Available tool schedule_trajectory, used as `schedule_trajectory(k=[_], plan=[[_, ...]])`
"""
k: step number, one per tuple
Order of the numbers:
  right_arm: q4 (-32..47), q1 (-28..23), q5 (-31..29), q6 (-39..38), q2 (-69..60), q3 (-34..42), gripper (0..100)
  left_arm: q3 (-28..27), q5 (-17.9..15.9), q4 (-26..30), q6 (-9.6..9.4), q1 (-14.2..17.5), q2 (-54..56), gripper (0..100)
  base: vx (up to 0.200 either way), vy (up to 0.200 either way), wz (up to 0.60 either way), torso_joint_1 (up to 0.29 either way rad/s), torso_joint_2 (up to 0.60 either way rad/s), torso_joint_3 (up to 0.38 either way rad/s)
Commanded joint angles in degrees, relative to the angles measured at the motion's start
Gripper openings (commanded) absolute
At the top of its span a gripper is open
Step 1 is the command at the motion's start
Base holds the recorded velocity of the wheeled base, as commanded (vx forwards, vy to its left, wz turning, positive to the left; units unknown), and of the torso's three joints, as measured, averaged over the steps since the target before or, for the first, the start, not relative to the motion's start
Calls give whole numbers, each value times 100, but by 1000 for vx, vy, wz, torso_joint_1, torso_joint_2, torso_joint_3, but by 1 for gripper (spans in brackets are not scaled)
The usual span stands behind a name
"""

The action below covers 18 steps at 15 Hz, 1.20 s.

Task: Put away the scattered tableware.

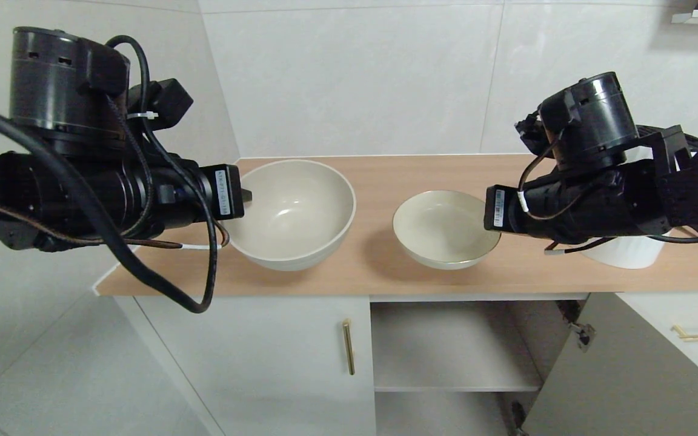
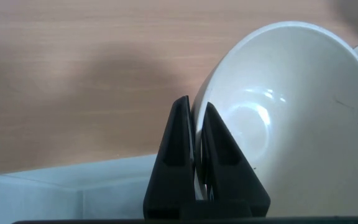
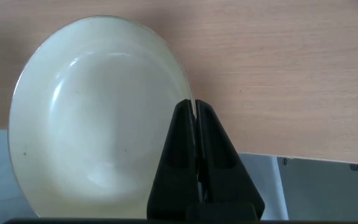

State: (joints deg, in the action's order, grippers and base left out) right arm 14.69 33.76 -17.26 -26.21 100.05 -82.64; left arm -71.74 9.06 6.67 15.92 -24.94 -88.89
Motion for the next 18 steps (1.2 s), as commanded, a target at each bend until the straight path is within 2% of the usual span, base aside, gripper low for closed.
schedule_trajectory(k=[1, 3, 5, 17, 18], plan=[[-1, 8, 4, 2, -20, -7, 0, -15, 0, 1, 16, -2, 4, 0, 0, 200, 0, 2, 7, 2], [-1, 8, 4, -7, -20, 2, 0, 2, 26, 10, -1, -2, 12, 0, 0, 200, 0, -5, 0, 0], [-10, 8, 4, -7, -38, 11, 0, 29, 70, 19, -80, -28, 4, 0, 0, 0, 0, 0, 0, 0], [-36, 87, -216, -68, -196, 160, 0, 73, 79, 10, -89, -72, 39, 0, 0, 0, 0, 0, 0, 0], [-36, 96, -216, -68, -205, 187, 0, 73, 79, 10, -89, -72, 39, 0, -200, 0, 0, 7, 2, -2]])
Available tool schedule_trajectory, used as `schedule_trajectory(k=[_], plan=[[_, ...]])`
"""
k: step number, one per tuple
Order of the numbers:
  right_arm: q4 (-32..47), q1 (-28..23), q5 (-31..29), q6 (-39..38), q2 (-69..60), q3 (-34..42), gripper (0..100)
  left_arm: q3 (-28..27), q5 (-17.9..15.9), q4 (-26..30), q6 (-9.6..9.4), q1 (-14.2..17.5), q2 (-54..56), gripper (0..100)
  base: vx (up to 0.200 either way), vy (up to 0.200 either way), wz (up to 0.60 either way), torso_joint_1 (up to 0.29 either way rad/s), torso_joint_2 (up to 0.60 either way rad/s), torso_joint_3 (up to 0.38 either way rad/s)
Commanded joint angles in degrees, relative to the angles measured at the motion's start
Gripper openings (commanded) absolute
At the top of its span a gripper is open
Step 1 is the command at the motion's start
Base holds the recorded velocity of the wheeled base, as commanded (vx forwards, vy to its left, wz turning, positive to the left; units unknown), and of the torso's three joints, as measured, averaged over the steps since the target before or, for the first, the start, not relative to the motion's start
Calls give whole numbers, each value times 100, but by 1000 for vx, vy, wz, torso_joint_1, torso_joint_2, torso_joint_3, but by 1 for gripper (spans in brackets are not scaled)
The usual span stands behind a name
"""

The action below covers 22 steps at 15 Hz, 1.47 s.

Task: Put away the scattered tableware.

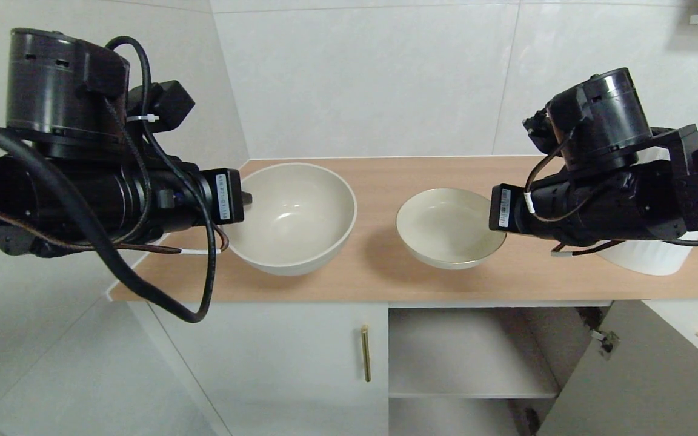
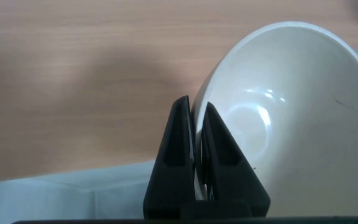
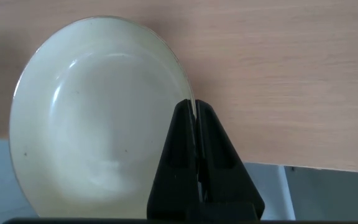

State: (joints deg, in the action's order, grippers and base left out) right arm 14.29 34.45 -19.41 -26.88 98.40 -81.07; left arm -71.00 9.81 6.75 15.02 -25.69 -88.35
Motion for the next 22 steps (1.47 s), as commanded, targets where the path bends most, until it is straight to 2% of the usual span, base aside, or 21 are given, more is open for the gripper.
schedule_trajectory(k=[1, 3, 8, 9, 12, 14, 22], plan=[[4, 27, -10, 7, -40, 56, 0, -2, 3, 1, 10, 2, -16, 0, -200, 0, 0, 2, 2, -2], [13, 44, -19, 25, -40, 82, 0, -2, -6, 1, 1, 2, -16, 0, -200, 0, 0, 7, 0, 0], [39, 141, -204, 34, -67, 258, 0, 42, 3, 19, 1, 2, -60, 0, 0, 0, 0, 0, 0, 0], [21, 141, -204, 25, -260, 935, 0, 227, -6, 10, 10, 2, -42, 0, 0, 0, 0, 0, 0, 0], [13, 202, -204, 34, -269, 1339, 0, 288, -6, 10, 10, 2, -69, 0, 0, 0, 0, -15, 35, 30], [4, 229, -213, 34, -313, 1541, 0, 288, -6, 10, 10, 2, -104, 0, 0, 0, 0, -110, 330, 210], [4, 396, -204, 7, -111, 1585, 0, 297, -6, 10, 10, -33, -165, 0, 0, 0, 0, -139, 455, 311]])
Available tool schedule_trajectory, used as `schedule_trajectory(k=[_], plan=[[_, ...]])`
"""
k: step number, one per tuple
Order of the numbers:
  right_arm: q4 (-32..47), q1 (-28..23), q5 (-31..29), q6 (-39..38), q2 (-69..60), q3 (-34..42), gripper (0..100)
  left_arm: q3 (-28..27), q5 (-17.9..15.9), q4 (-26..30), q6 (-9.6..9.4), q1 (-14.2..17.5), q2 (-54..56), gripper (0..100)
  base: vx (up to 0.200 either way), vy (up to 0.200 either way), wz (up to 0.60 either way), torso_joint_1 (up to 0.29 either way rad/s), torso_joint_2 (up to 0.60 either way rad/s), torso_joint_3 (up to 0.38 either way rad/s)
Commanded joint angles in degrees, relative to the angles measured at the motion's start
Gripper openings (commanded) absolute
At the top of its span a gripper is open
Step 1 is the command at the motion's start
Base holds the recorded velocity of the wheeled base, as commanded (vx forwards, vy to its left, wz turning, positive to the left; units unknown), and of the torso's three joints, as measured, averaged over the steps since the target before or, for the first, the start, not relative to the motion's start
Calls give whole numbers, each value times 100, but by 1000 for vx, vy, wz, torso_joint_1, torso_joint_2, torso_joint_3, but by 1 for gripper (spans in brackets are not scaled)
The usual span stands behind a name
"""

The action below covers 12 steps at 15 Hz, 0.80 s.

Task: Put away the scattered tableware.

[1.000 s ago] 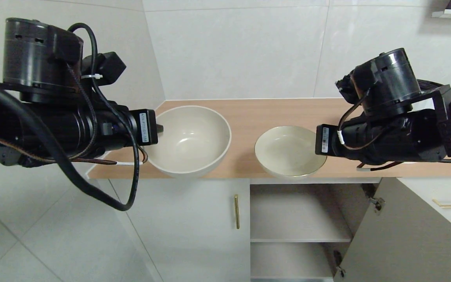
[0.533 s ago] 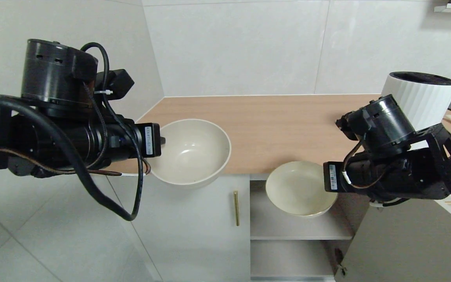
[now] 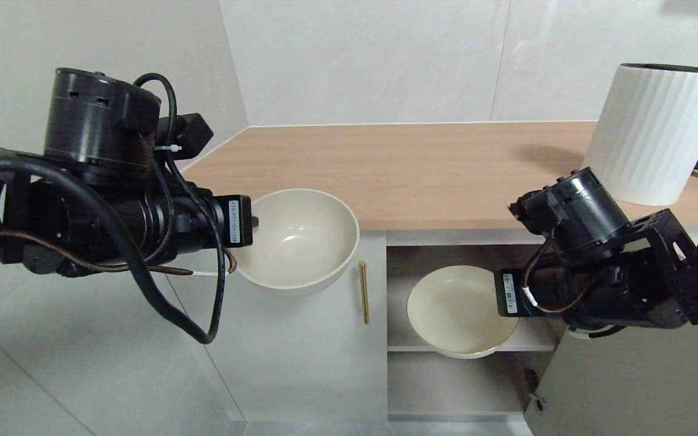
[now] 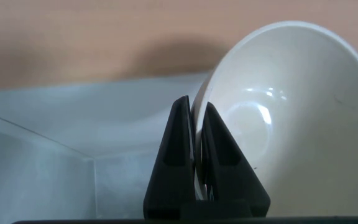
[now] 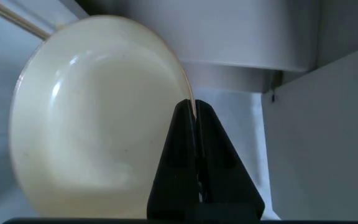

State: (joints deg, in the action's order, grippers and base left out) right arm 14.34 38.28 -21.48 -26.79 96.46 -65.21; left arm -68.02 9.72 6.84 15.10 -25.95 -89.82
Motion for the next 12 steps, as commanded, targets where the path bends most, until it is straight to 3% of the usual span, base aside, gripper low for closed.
schedule_trajectory(k=[1, 6, 8, 12], plan=[[-1, 74, 3, -1, 118, 8, 0, 0, 4, 2, 1, -15, -18, 0, 0, 0, 0, -100, 491, 349], [-1, 136, 3, -10, 241, 17, 0, 105, 4, 2, -34, -112, 114, 0, 0, 0, 0, -66, 435, 371], [-1, 136, 3, -10, 312, 26, 0, 175, 4, 2, -157, -112, 131, 0, 0, 0, 0, -12, 190, 161], [-10, 189, 3, -19, 426, 43, 0, 193, 4, 2, -166, -112, 131, 0, 0, 0, 0, -1, 19, 21]])
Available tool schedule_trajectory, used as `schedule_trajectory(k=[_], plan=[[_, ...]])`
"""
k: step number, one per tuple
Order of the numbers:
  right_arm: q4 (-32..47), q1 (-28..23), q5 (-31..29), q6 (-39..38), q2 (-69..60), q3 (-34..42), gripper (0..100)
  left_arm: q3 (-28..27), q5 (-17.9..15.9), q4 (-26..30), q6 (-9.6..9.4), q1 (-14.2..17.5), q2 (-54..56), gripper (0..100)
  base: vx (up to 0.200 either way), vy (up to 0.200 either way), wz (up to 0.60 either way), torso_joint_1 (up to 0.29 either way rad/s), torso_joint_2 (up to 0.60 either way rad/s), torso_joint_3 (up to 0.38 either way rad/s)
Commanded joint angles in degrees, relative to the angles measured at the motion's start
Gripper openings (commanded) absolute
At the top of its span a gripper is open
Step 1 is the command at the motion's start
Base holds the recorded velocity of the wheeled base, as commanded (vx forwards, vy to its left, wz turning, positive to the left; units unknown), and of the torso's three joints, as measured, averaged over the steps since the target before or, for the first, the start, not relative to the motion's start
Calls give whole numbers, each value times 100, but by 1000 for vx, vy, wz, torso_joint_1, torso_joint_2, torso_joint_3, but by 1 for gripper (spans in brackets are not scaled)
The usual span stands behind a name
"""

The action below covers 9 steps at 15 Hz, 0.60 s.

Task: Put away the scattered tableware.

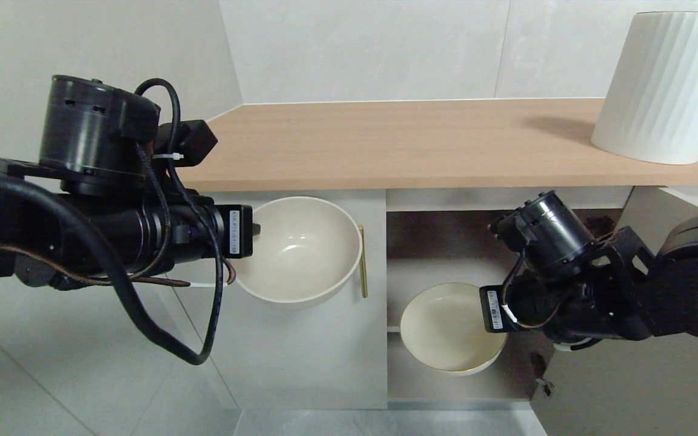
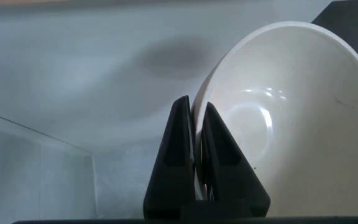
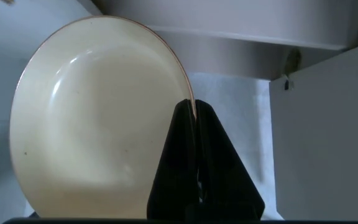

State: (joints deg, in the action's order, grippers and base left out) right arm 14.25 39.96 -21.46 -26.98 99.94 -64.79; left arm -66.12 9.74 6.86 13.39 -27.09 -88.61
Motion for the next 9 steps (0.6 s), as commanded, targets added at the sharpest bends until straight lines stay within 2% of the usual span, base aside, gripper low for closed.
schedule_trajectory(k=[1, 2, 3, 4, 5, 9], plan=[[-10, 29, 10, 0, 96, 2, 0, 20, 2, -1, -3, -7, 11, 0, 0, 0, 0, 0, 0, 0], [-10, 29, 19, 0, 140, 19, 0, 82, 2, -1, -11, -25, 20, 0, 0, 0, 0, 0, 0, 0], [-10, 29, 27, 0, 254, 19, 0, 161, -7, -1, -108, -69, 63, 0, 0, 0, 0, 0, 0, 0], [-19, 21, 36, -9, 465, -7, 0, 319, -7, -1, -337, -113, 99, 0, 0, 0, 0, 0, 0, 0], [-54, -6, 36, -9, 694, -33, 0, 416, -7, -1, -486, -165, 125, 0, 0, 0, 0, 0, 0, 0], [-1267, -261, 1, -159, 1704, -139, 0, 627, -25, -10, -653, -280, 72, 0, 0, 0, 0, 0, 0, 0]])
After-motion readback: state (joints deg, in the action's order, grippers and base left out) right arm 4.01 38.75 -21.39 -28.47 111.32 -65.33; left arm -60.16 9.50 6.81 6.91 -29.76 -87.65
